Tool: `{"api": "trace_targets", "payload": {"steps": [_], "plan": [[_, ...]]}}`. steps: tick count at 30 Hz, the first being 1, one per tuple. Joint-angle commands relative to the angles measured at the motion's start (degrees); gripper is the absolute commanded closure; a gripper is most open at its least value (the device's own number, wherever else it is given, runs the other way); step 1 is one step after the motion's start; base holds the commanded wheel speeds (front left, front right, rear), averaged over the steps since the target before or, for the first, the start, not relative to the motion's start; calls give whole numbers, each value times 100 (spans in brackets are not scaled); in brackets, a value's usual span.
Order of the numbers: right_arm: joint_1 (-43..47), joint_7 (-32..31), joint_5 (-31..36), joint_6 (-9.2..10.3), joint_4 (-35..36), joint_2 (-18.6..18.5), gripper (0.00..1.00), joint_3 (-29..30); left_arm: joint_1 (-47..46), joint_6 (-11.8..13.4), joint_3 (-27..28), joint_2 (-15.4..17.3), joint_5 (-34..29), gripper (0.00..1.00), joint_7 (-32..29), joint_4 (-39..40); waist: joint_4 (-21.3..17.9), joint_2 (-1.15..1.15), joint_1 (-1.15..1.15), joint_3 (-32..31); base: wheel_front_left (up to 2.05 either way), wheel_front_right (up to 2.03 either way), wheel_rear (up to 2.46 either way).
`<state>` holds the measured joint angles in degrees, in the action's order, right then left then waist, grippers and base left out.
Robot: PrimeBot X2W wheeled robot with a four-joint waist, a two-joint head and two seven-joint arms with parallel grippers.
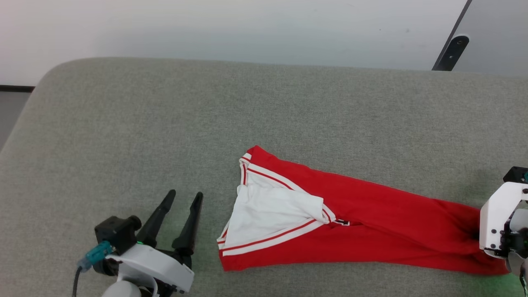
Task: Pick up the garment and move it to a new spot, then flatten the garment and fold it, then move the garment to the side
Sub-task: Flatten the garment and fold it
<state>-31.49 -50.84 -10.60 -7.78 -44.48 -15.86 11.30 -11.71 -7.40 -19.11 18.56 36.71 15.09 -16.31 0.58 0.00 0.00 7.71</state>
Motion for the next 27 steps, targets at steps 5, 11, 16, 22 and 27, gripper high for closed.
{"api": "trace_targets", "payload": {"steps": [5,11,16,22,27], "plan": [[172,86,119,58,-207,-399,100,-14,-62,-13,-14,39,59,0,2,-48,-33,0,0,-54,0,0,0],[128,114,42,41,-148,-709,100,37,19,-13,-9,57,96,0,2,-99,-81,0,0,-167,0,0,0],[30,50,-329,35,-23,-593,100,-3,136,-13,33,45,115,0,2,-128,-175,0,0,-296,0,0,0],[32,-173,-848,35,462,-192,100,76,247,-13,52,30,162,0,2,-162,-259,0,0,-492,0,0,0],[171,-559,-1242,35,1209,272,100,-15,363,-13,138,41,186,0,2,-180,-299,0,0,-685,0,0,0]]}}
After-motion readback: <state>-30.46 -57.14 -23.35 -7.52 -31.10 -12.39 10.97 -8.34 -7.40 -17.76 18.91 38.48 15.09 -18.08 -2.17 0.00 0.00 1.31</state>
